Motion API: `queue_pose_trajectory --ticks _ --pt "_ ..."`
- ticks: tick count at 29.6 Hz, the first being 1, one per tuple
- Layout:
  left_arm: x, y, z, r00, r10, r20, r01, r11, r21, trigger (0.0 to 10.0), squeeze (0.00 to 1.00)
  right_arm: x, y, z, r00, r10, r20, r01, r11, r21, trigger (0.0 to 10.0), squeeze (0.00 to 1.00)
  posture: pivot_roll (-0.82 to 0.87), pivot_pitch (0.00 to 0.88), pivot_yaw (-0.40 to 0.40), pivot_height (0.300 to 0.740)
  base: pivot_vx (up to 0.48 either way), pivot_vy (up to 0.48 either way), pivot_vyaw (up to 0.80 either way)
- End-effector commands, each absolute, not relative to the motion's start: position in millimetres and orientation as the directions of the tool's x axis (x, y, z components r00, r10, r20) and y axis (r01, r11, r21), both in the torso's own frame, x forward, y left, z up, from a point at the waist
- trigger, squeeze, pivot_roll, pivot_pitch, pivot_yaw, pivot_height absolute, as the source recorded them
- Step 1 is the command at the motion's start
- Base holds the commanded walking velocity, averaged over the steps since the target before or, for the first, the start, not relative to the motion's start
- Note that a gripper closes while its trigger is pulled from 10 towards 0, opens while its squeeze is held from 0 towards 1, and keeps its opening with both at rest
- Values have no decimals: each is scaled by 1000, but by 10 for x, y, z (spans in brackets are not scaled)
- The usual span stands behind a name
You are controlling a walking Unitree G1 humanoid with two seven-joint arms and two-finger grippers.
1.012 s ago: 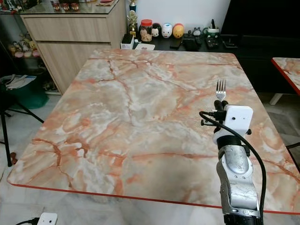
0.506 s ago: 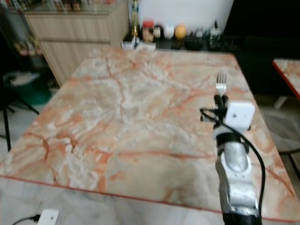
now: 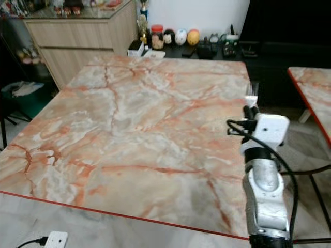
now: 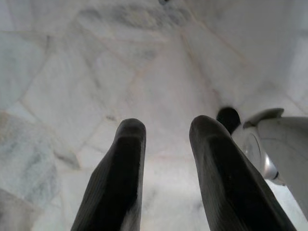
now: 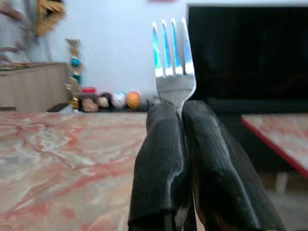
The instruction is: Setting the table
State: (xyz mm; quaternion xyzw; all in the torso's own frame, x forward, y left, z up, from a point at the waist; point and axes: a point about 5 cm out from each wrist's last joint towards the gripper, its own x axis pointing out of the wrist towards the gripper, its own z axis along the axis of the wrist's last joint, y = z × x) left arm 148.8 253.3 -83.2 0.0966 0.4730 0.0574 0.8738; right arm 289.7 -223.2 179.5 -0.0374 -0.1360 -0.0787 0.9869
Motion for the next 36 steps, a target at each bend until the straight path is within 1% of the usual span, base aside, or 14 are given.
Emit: queue_pose_trajectory --ticks 1,3,21,36 --pt "1456 2546 -842 533 192 -824 3 973 229 10000 0 2873 -2197 1969 925 -125 359 160 985 -69 10000 0 18 0 12 740 0 -277 0" --pt "1458 2546 -842 533 191 -824 5 973 229 10000 0 2859 -2194 2002 917 -123 380 160 985 -67 10000 0 18 0 12 740 0 -277 0" --pt "1482 2518 -840 542 183 -820 11 974 225 10000 0 2856 -2247 1977 918 -142 371 175 983 -58 10000 0 16 0 7 740 0 -315 0" --pt "1504 2515 -832 547 190 -815 -16 976 217 10000 0 2876 -2279 1995 917 -151 369 185 981 -58 10000 0 15 0 5 740 0 -467 0"
